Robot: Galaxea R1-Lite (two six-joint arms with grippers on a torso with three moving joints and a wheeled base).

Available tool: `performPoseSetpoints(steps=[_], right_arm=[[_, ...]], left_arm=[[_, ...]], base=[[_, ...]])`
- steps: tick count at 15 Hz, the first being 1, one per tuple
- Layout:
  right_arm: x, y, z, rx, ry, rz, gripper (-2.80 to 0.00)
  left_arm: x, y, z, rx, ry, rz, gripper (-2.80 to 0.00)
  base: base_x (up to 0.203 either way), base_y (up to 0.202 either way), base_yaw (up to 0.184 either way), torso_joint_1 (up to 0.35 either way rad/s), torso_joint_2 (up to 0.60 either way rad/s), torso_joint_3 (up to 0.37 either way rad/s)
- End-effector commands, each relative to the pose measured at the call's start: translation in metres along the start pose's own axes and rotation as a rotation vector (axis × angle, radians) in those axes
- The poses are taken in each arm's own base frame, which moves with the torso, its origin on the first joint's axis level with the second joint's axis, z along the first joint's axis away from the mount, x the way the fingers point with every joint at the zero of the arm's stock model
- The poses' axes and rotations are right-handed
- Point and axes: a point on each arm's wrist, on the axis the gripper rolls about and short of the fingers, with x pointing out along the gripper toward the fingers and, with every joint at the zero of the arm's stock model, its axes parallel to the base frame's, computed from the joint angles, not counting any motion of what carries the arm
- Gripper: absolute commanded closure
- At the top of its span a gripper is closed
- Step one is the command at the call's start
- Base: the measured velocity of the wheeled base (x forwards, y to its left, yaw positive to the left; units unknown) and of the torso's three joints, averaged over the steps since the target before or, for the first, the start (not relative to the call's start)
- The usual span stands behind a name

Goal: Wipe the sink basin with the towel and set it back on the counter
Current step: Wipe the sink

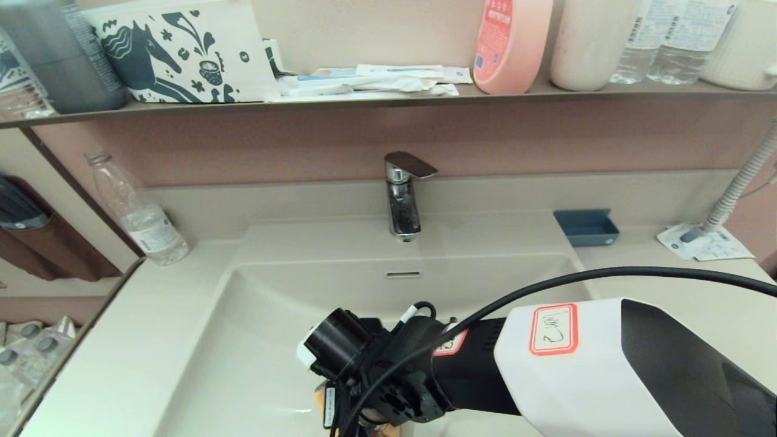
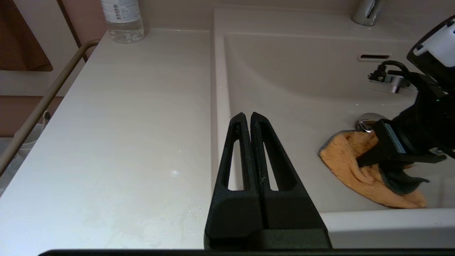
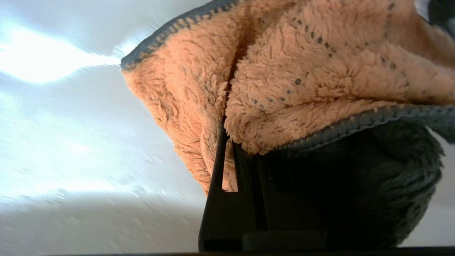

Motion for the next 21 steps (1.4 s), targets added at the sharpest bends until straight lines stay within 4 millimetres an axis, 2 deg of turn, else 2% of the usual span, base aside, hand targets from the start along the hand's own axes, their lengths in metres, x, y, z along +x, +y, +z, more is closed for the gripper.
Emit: performPoseSetpoints(steps=[1,3,6,9,11,14,17,21], right_arm=[[0.012,0.002,0.000,-0.003,-0.020,0.015,0.00],[0.013,0.008,0.006,-0.001,-0.082,0.072,0.00],[0.032,0.018,0.009,0.008,-0.225,0.142,0.00],[0.044,0.017,0.011,-0.044,-0.295,0.124,0.00],[0.047,0.014,0.025,-0.033,-0.375,0.116,0.00],[0.045,0.004,0.042,-0.023,-0.430,0.086,0.00],[0.048,-0.006,0.047,-0.021,-0.456,0.023,0.00],[0.046,-0.036,0.058,-0.009,-0.449,-0.072,0.00]], left_arm=[[0.000,0.000,0.000,0.000,0.001,-0.001,0.00],[0.000,0.000,0.000,0.000,0.001,-0.001,0.00],[0.000,0.000,0.000,0.000,0.001,0.000,0.00],[0.000,0.000,0.000,0.000,0.001,-0.001,0.00],[0.000,0.000,0.000,0.000,0.001,0.001,0.00],[0.000,0.000,0.000,0.000,0.001,0.000,0.00],[0.000,0.000,0.000,0.000,-0.001,-0.001,0.00],[0.000,0.000,0.000,0.000,0.001,0.001,0.00]], base=[[0.000,0.000,0.000,0.000,0.00,0.000],[0.000,0.000,0.000,0.000,0.00,0.000],[0.000,0.000,0.000,0.000,0.00,0.000],[0.000,0.000,0.000,0.000,0.00,0.000],[0.000,0.000,0.000,0.000,0.00,0.000],[0.000,0.000,0.000,0.000,0.00,0.000],[0.000,0.000,0.000,0.000,0.00,0.000],[0.000,0.000,0.000,0.000,0.00,0.000]])
